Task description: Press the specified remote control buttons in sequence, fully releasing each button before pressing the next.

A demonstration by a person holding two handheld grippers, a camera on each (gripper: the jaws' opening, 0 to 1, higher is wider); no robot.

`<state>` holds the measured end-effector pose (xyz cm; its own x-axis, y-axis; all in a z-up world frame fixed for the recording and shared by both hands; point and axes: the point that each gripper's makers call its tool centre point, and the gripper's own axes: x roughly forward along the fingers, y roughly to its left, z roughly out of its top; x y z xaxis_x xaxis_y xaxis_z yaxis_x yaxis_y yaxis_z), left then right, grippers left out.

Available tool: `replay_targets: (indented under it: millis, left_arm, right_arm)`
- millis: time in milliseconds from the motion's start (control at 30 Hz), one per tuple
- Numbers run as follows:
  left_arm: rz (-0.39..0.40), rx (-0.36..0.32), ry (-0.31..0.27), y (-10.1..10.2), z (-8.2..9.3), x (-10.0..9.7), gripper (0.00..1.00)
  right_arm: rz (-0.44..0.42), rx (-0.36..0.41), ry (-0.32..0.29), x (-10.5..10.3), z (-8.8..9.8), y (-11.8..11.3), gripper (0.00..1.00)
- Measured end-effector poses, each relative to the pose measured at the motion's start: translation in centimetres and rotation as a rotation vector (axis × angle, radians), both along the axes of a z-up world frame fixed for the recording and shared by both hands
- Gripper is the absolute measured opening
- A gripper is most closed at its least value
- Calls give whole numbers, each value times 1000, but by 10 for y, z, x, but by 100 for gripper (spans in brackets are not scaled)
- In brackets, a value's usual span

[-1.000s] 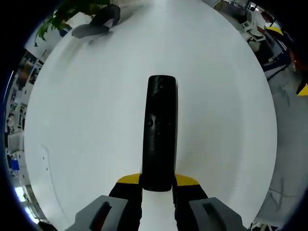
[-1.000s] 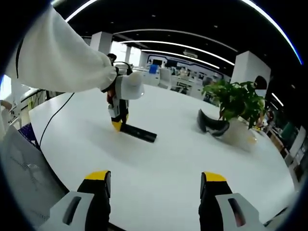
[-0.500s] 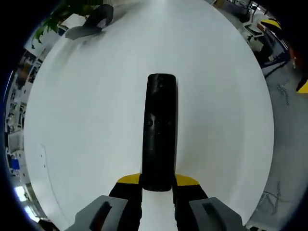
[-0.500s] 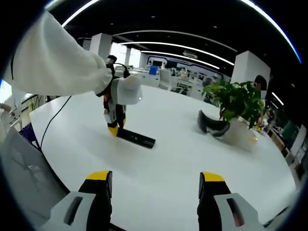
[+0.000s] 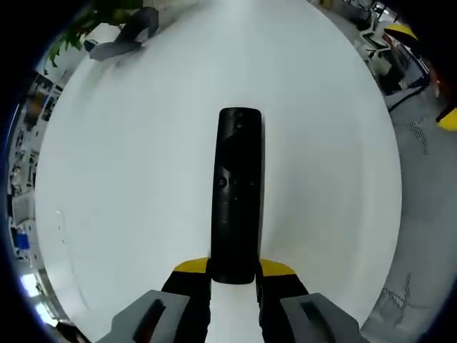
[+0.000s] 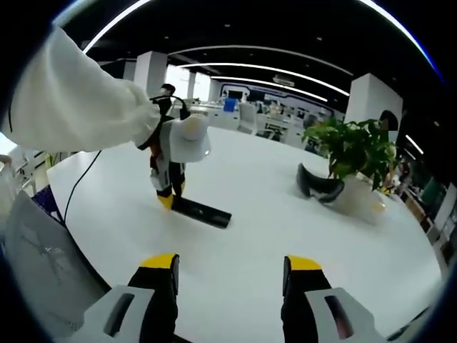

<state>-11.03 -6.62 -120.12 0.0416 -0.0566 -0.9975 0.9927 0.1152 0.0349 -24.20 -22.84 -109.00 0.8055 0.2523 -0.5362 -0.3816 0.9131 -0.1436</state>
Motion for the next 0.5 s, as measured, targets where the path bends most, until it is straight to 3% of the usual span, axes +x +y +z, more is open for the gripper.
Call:
replay_targets:
  millis: [267, 500]
  left_arm:
    - [0, 0, -3, -1, -1, -18, 23]
    - [35, -2, 2, -1, 0, -34, 23]
  right_arm:
    - [10, 8, 3, -1, 0, 2, 45]
    - [5, 30, 10, -2, 2, 2, 30]
